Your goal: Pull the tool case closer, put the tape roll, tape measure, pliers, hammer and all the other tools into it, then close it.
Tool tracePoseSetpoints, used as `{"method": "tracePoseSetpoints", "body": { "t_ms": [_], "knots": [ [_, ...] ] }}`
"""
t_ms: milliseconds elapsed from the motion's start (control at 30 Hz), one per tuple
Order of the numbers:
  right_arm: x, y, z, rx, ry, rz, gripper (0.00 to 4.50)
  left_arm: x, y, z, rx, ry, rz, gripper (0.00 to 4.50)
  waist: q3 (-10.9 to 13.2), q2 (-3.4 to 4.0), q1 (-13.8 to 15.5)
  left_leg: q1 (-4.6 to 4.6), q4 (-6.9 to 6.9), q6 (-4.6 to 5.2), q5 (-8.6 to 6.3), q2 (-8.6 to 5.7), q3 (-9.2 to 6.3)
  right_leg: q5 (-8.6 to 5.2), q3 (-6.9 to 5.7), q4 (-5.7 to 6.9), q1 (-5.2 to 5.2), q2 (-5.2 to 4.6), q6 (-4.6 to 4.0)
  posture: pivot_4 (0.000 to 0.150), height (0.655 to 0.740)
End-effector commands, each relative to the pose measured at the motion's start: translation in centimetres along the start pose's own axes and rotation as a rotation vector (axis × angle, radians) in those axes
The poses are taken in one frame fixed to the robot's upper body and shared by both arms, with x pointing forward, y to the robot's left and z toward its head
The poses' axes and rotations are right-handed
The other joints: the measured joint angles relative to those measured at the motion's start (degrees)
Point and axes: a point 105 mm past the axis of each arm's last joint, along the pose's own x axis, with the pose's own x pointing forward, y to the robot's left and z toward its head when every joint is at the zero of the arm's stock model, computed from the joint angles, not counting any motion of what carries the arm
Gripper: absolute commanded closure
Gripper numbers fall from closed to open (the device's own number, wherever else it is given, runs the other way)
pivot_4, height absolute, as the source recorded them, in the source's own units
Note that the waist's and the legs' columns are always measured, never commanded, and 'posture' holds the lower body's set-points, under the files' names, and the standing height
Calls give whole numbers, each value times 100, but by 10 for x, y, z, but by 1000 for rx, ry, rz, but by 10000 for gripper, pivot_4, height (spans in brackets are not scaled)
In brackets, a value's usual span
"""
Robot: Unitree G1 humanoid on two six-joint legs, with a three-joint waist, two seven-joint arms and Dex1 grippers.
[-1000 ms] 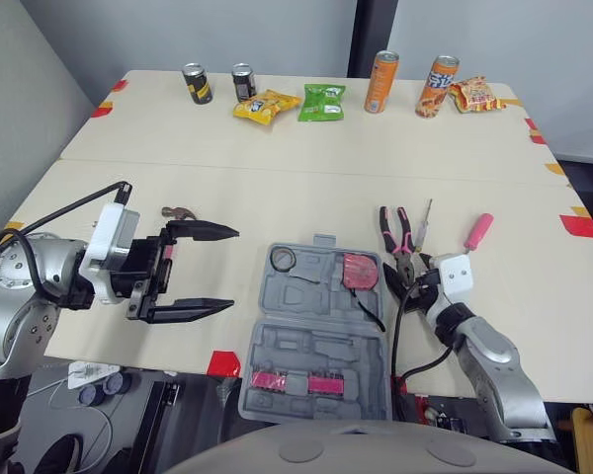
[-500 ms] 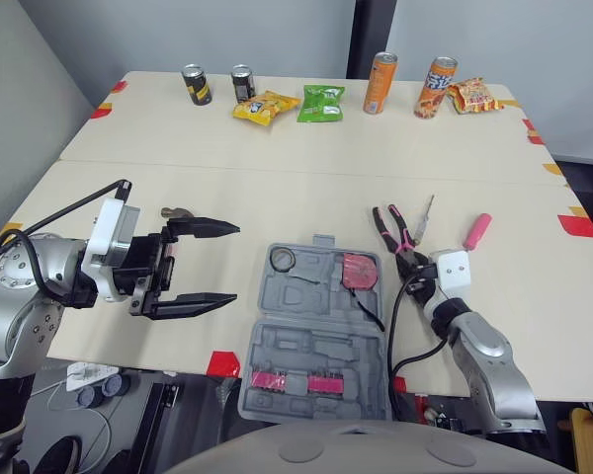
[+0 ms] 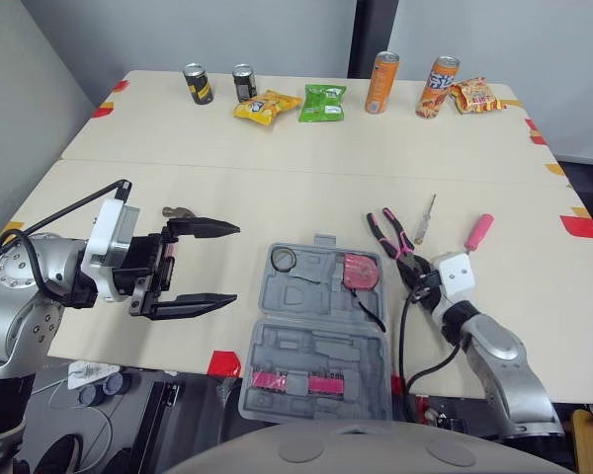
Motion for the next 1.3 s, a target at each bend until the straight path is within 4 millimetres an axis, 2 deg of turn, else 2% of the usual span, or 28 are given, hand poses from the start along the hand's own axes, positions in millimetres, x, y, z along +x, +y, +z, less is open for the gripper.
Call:
{"method": "tracePoseSetpoints", "body": {
  "t_ms": [33,133,267,433,567,700,900,1100,1300],
  "knots": [
    [-10,-5,40,-75,-116,92,34770,-5,1,4,27,2,-1,0,1,1,3,0,0,0,0,0,0,0,0,0,0,0,0,1500,7400],
    [-22,-6,62,-126,-132,230,34770,-9,1,2,24,18,-11,0,2,2,22,0,2,0,0,0,1,1,2,0,0,0,1,1500,7400],
    [-32,3,78,-165,-111,399,34770,-11,1,1,24,29,-25,0,0,0,33,0,3,1,0,2,0,1,2,-2,1,2,2,1500,7400],
    [-41,32,90,-269,-32,676,34770,-16,-1,-4,25,68,-57,0,2,2,35,0,8,2,0,4,0,1,3,1,2,5,2,1500,7400],
    [-39,52,89,-337,59,804,34770,-18,-2,-8,29,94,-77,0,1,2,44,1,11,4,0,4,-1,1,3,4,3,6,2,1500,7400],
    [-28,64,80,-417,183,827,34770,-19,-4,-10,34,120,-98,0,1,1,63,0,16,4,1,4,-1,1,3,7,1,6,2,1500,7400],
    [-22,82,78,-482,232,870,34770,-24,-8,-15,27,160,-112,0,1,1,122,-2,19,3,1,4,2,1,7,15,-10,6,2,1500,7400],
    [-9,87,71,-550,306,833,34770,-35,-6,-25,21,220,-90,0,1,1,145,-2,21,2,1,5,8,1,14,23,-18,6,2,1500,7400],
    [-2,93,69,-576,346,822,34770,-40,-4,-27,20,235,-69,0,1,1,166,-2,23,0,1,6,13,1,18,34,-26,7,2,1500,7400]
  ]
}}
